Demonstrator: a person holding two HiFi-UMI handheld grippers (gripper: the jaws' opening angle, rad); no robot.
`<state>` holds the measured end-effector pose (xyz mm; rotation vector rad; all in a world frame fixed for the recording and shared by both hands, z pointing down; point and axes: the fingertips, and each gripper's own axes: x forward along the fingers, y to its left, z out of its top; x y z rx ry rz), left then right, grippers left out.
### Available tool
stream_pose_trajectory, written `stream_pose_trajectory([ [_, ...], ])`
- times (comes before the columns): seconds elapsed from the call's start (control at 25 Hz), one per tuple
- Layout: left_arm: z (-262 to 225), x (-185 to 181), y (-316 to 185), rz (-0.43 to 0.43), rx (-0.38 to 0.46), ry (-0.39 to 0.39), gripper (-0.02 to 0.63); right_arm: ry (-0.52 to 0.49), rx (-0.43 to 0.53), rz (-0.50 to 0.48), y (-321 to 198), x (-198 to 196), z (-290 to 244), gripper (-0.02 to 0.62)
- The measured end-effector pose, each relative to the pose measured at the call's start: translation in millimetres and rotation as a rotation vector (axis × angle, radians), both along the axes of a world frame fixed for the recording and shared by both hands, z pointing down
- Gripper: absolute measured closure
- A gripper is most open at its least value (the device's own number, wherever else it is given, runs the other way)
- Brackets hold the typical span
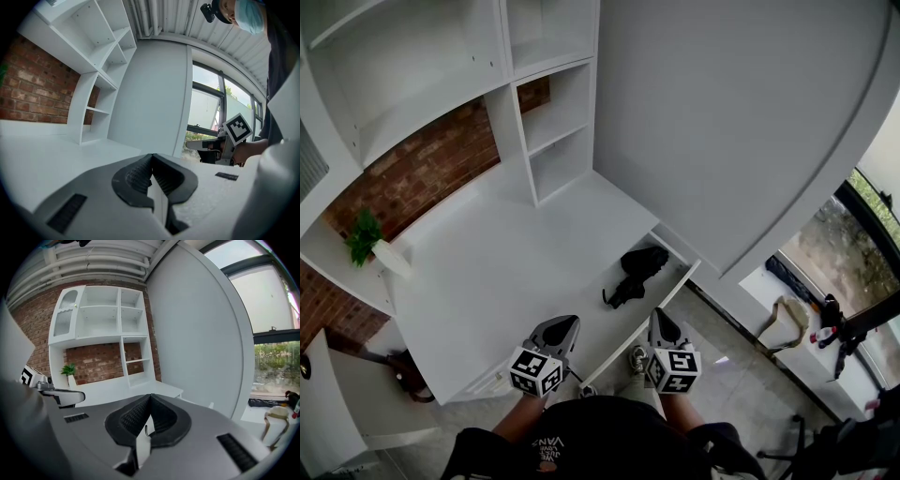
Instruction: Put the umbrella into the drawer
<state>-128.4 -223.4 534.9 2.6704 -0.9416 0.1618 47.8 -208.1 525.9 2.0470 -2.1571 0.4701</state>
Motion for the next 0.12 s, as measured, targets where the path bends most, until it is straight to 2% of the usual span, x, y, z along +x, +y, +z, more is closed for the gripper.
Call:
stream_pose_trajectory([
  [0.12, 1.7, 2.0, -3.5, 0.009, 0.013, -0.013, 0.598, 0.007, 0.007, 0.001, -4.8, 3.4, -1.2, 0.595],
])
